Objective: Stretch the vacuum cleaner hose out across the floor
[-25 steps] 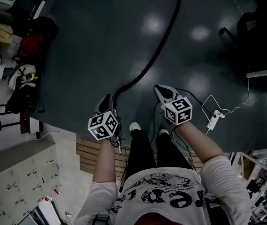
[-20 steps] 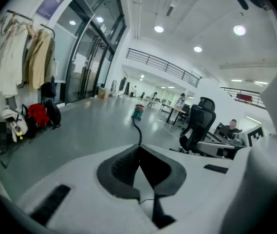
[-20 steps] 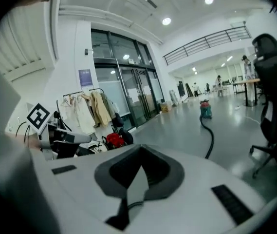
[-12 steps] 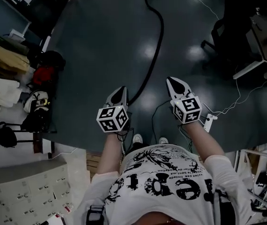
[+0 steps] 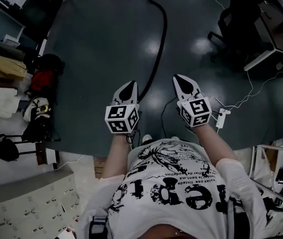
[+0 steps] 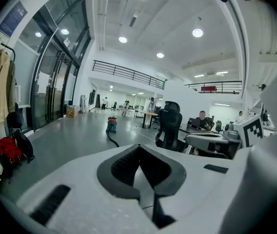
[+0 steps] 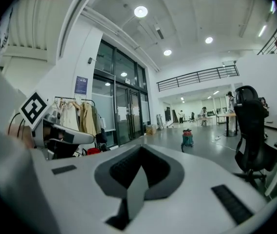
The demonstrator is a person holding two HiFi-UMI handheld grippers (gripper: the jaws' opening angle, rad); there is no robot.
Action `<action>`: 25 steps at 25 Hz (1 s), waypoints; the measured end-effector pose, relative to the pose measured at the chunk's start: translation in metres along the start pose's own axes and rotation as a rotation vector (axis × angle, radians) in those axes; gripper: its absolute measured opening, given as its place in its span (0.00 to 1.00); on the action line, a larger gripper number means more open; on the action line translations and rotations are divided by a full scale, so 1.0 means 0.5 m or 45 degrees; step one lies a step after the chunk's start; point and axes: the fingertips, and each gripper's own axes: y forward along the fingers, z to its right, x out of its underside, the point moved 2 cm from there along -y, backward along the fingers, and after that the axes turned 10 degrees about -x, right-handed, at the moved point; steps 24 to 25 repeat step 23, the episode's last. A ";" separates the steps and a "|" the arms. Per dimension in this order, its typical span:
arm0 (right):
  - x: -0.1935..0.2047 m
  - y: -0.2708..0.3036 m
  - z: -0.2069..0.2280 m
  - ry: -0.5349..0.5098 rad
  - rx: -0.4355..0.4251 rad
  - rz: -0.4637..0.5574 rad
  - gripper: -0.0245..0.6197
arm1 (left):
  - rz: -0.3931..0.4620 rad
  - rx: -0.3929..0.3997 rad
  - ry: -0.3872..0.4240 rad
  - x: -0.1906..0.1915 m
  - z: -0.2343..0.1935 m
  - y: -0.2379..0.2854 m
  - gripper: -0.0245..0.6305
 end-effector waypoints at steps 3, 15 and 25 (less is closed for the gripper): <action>-0.001 0.015 -0.016 -0.004 -0.010 -0.003 0.05 | -0.010 0.004 0.005 0.005 -0.011 -0.001 0.05; 0.009 0.056 -0.058 -0.005 -0.030 -0.034 0.05 | -0.028 0.020 -0.021 0.010 -0.075 -0.023 0.04; 0.007 0.094 -0.081 -0.023 -0.021 -0.044 0.05 | -0.032 0.023 -0.028 0.007 -0.125 -0.021 0.04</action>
